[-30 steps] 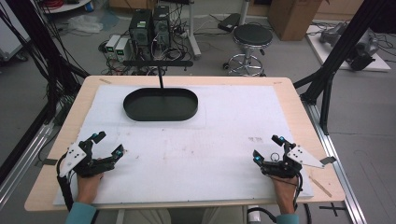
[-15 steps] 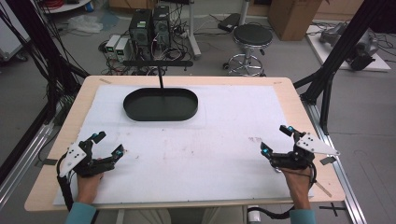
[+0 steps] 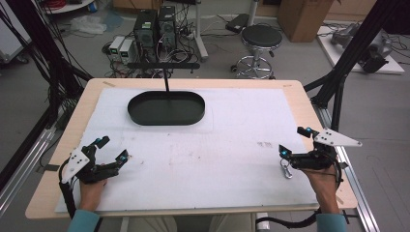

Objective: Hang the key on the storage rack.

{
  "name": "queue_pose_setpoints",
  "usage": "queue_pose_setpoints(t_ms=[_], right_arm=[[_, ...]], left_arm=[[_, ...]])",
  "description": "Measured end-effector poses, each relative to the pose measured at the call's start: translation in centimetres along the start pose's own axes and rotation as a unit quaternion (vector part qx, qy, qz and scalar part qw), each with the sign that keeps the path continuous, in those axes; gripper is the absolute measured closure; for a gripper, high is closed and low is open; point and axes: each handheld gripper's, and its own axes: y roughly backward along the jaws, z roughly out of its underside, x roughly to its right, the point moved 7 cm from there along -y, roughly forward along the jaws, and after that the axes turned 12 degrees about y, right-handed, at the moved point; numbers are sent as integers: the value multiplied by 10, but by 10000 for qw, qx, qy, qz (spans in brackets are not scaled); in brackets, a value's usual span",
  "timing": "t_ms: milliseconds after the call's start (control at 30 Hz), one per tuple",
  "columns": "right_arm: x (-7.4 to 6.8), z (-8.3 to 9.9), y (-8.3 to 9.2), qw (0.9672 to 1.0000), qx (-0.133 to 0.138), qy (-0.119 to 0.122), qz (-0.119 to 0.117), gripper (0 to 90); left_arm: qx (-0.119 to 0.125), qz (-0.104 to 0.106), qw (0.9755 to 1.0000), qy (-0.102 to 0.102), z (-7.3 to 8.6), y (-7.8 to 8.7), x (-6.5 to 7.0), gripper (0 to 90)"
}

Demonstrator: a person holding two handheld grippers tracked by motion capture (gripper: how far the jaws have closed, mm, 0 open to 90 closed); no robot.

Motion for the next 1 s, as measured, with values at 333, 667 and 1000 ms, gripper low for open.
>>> queue_pose_setpoints(t_ms=[333, 667, 1000], right_arm=[[12, 13, 5, 9957, -859, -187, -303, 46], [17, 34, 1, 9857, -1559, -345, -543, 59], [23, 51, -2, 9738, -2130, -414, -684, 168]], left_arm=[[-1, -2, 10000, -5, 0, 0, 0, 144], [-6, 0, 10000, -10, 0, 0, 0, 144], [-2, -6, 10000, -12, 0, 0, 0, 144]])
